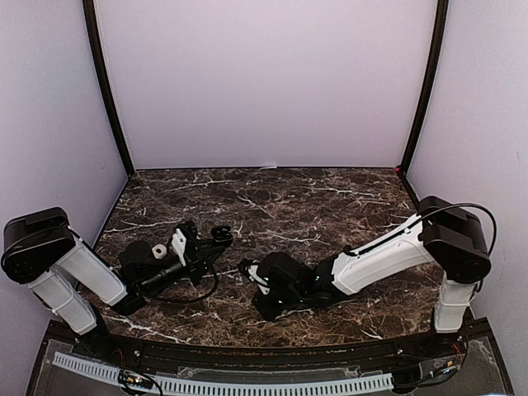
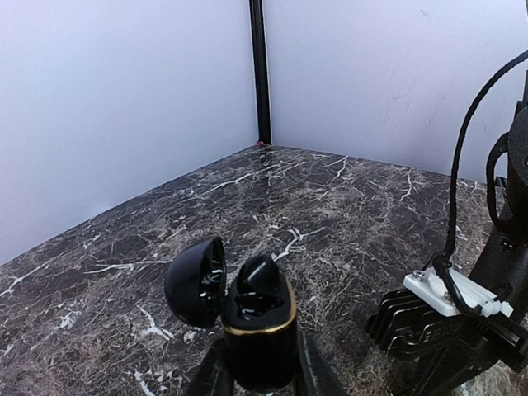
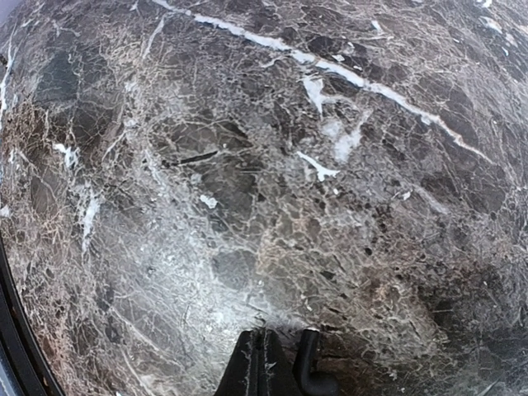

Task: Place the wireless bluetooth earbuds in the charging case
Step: Adjust the left earbud at the center of the board.

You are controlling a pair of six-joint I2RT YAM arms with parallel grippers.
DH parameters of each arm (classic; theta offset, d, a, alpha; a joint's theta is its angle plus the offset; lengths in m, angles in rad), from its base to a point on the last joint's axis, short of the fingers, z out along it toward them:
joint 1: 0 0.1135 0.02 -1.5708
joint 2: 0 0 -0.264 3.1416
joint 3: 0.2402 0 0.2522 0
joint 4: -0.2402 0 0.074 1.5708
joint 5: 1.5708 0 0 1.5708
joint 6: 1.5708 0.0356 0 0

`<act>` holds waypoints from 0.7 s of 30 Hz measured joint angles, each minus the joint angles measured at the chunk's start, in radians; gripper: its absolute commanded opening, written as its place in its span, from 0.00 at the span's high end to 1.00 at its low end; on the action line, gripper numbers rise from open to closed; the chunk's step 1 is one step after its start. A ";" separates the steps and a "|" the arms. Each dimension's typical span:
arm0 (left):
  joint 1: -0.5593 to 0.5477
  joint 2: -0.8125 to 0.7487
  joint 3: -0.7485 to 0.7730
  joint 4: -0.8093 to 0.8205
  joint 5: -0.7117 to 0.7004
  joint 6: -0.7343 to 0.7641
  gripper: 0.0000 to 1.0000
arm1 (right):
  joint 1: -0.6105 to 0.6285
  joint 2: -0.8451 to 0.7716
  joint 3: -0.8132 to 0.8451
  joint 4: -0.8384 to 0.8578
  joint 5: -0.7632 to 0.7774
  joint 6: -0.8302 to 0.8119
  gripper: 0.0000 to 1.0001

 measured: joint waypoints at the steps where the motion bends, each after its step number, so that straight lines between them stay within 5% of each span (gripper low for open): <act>1: 0.000 0.000 0.000 0.000 0.000 0.000 1.00 | 0.000 0.000 0.000 0.001 -0.002 -0.003 1.00; 10: 0.000 0.000 -0.003 0.001 0.003 0.008 1.00 | -0.006 -0.191 -0.151 0.096 -0.062 -0.063 0.89; 16: 0.000 -0.003 -0.010 0.002 0.025 0.022 1.00 | -0.039 -0.334 -0.289 0.188 -0.091 -0.138 0.55; 21: 0.000 -0.003 -0.010 0.002 0.039 0.025 1.00 | -0.122 -0.382 -0.445 0.279 -0.153 -0.218 0.51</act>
